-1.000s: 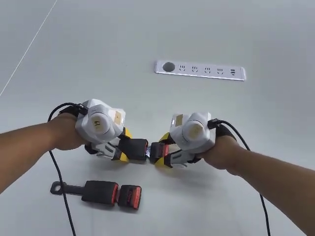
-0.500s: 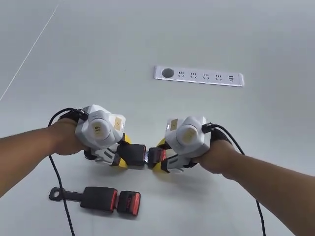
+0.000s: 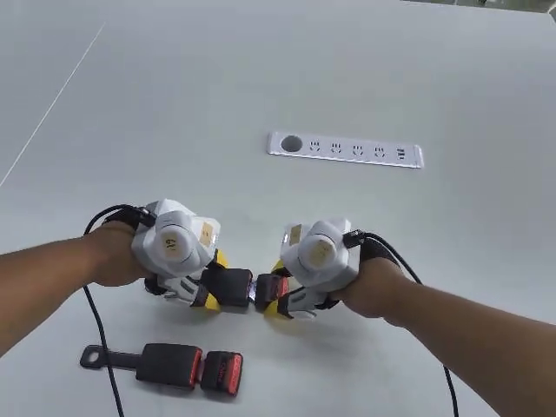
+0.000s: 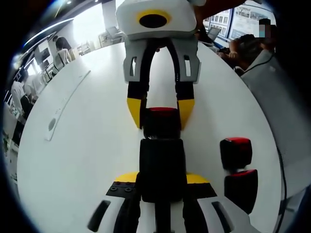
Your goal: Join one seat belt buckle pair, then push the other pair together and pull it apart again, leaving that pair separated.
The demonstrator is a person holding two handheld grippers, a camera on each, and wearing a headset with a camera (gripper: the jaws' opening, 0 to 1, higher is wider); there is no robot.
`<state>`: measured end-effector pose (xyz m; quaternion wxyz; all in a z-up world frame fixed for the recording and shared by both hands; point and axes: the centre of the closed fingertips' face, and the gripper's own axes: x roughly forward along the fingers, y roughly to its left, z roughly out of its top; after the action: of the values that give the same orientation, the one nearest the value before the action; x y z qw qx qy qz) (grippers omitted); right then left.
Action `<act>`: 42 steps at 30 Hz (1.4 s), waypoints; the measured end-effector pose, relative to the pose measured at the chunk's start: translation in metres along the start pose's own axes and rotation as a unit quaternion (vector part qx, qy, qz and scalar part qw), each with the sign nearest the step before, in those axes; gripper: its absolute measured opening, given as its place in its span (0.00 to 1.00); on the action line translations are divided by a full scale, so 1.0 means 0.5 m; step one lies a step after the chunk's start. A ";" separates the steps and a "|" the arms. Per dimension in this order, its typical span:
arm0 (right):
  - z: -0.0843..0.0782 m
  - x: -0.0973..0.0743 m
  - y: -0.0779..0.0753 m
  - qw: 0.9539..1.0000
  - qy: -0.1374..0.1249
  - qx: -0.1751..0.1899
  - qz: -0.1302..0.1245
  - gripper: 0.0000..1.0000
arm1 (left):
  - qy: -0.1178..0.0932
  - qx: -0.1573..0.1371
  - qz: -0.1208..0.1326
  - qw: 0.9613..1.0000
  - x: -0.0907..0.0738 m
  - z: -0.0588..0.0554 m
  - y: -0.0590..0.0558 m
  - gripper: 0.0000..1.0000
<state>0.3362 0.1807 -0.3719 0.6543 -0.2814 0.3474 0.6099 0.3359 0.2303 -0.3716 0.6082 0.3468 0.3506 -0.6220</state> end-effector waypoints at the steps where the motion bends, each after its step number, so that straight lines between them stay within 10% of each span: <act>1: 0.000 0.000 0.000 1.000 0.000 0.000 0.000 0.33 | 0.001 0.000 0.000 1.000 0.001 -0.001 0.001 0.33; 42: -0.068 -0.051 0.011 1.000 0.015 -0.017 -0.003 0.34 | 0.002 0.000 0.000 1.000 -0.014 0.014 -0.018 0.34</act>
<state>0.3267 0.1390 -0.3718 0.6461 -0.3029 0.3461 0.6091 0.3272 0.2278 -0.3618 0.6073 0.3481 0.3520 -0.6214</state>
